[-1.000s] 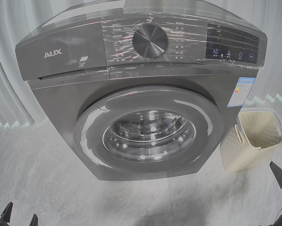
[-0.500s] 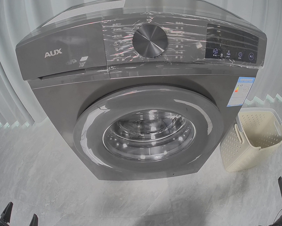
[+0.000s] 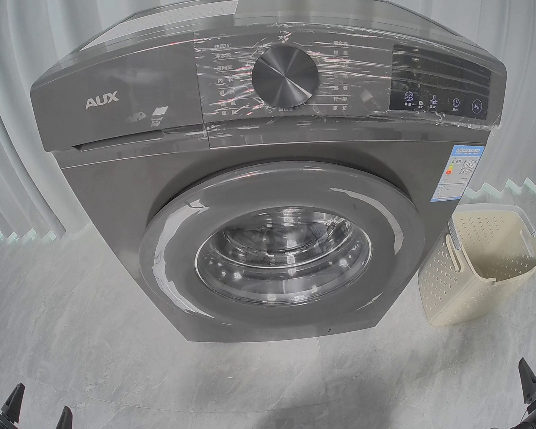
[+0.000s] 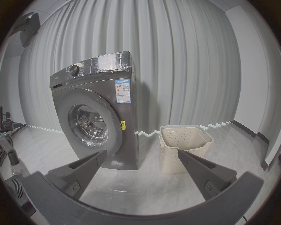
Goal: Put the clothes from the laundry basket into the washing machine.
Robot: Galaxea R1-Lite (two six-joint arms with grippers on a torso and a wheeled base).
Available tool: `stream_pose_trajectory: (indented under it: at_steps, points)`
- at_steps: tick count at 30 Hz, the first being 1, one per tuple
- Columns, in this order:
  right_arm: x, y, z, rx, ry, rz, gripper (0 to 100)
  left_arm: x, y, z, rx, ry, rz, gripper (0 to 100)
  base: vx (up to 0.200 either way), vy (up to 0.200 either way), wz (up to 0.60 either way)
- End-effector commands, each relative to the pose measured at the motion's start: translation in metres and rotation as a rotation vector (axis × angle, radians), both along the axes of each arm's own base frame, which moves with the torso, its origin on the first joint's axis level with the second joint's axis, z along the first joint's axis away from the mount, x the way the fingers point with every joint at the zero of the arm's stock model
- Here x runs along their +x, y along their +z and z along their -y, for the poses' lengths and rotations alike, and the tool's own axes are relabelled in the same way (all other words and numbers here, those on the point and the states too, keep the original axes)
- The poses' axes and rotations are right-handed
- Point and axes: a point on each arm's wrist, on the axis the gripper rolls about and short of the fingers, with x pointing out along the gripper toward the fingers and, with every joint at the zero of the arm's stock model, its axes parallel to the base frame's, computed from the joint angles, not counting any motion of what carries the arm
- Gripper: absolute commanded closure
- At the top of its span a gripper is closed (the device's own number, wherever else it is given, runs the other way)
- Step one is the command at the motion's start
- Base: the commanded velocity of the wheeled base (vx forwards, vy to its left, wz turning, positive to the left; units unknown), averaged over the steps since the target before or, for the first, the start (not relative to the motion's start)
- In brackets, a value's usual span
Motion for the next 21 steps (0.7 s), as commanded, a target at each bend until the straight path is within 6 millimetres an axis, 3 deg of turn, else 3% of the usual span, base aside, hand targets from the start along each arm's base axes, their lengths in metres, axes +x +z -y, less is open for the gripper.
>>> stream_pose_trajectory:
  at_steps: [1,21]
  points:
    - [-0.0004,-0.0056,-0.0001,0.002,-0.012,0.001,0,0.0000,-0.0048,0.0000,-0.001,-0.001,0.000,0,0.000,0.000,0.00]
    - [-0.0004,-0.0055,-0.0007,-0.009,0.022,0.002,0,0.0001,-0.0049,0.0000,-0.001,-0.004,-0.003,0,0.000,0.000,0.00]
